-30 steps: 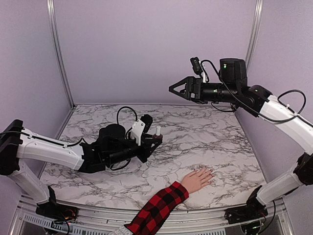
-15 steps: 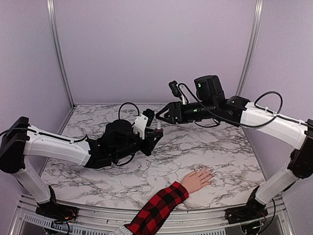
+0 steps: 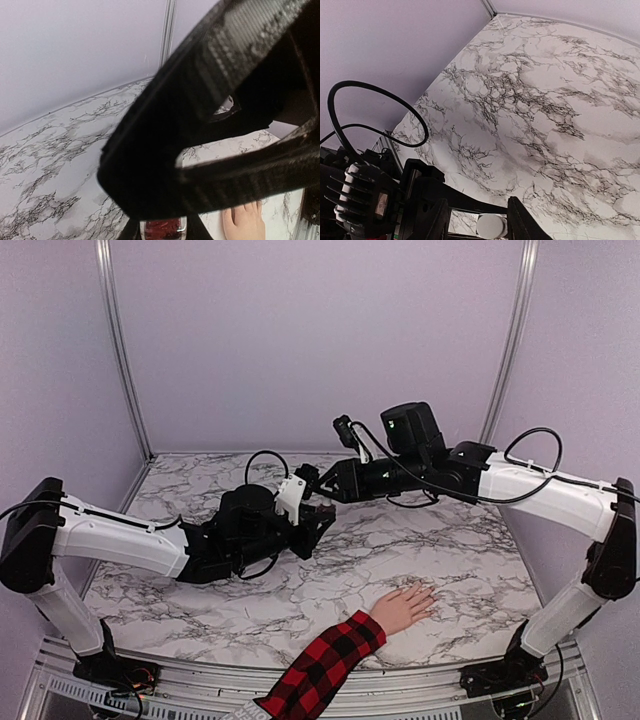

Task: Paint the nails
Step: Unscrew the nail polish bottle cap from the nail polish bottle.

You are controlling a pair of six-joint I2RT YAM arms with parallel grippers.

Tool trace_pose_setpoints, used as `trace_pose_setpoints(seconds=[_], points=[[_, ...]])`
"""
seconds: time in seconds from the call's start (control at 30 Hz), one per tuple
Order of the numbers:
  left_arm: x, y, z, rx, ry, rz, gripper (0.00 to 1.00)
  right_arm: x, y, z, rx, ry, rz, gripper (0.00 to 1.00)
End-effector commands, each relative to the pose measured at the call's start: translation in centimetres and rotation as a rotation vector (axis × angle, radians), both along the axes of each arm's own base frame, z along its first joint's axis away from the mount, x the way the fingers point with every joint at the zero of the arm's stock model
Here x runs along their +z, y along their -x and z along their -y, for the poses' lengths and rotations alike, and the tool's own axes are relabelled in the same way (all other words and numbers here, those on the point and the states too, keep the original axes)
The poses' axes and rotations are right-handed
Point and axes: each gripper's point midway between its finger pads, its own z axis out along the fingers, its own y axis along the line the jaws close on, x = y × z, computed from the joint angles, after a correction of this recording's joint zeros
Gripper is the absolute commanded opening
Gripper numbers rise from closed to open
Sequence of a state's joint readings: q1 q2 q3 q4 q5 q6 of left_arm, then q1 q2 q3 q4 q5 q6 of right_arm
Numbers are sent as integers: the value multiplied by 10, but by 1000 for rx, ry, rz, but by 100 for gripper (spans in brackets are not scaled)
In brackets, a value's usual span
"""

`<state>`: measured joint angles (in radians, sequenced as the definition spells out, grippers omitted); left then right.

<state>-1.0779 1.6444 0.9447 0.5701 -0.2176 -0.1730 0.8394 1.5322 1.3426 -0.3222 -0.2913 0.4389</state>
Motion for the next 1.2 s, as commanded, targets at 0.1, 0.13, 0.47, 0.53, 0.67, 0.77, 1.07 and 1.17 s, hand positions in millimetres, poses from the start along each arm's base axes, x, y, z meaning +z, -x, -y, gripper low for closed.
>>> trace_pose_setpoints(seconds=[0.1,0.13,0.47,0.53,0.67,0.77,1.07,1.17], points=[[15,-3,4,-2,31,13,0,-4,-5,-2,-19,12,25,34],[15,-3,4,-2,32,14,0,-4,-5,-3,-18,12,25,34],[19,0,5,-21,44,11,0,-1,1,-7,31,2,45,7],[22,4,7,-46,51,10,0,3,4,-8,54,-8,60,3],[26,20,16,-156,64,3,0,14,12,-8,116,-30,128,0],[29,37,24,-260,72,-2,0,22,18,-7,155,-38,182,0],[42,82,32,-519,119,5,0,45,41,2,269,-87,337,0],[49,98,32,-611,146,11,0,52,50,5,309,-102,383,0]])
